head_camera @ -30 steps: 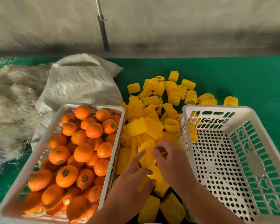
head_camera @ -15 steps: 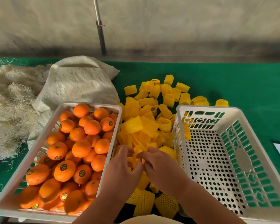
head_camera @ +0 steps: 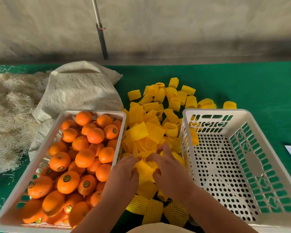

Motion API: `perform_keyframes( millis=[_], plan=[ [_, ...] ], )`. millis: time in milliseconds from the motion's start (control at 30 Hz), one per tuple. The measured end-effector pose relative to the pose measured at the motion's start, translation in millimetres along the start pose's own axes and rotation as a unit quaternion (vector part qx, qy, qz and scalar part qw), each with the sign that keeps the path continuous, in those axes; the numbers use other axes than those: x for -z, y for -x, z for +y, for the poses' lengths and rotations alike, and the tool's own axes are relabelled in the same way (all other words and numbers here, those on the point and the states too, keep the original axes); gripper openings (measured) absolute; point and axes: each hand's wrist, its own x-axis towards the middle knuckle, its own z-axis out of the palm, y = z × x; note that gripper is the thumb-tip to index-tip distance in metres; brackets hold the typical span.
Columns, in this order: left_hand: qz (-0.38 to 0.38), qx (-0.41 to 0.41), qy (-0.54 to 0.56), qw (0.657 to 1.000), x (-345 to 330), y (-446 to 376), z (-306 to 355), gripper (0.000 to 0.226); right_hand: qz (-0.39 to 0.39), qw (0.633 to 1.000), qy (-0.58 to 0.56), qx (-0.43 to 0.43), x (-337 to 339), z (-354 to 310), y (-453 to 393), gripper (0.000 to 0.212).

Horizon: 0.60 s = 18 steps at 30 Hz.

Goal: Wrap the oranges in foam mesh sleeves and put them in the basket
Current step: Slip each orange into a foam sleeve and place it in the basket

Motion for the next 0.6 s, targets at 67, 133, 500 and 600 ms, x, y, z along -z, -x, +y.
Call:
perform_keyframes(
  millis=[67, 133, 500, 600],
  plan=[
    [-0.019, 0.076, 0.075, 0.994, 4, -3, -4, 0.040, -0.026, 0.999, 0.002, 0.021, -1, 0, 0, 0.056],
    [-0.048, 0.113, 0.125, 0.984, 7, -5, -7, 0.033, -0.042, 0.999, 0.004, 0.030, -2, 0, -1, 0.064],
    [0.088, 0.054, -0.016, 0.995, 44, -32, -53, 0.037, -0.034, 0.999, 0.020, 0.010, -5, -4, -11, 0.066],
    [-0.004, 0.075, -0.165, 0.983, 50, -52, -89, 0.061, -0.039, 0.999, 0.028, 0.007, -5, -6, -13, 0.066]
  ],
)
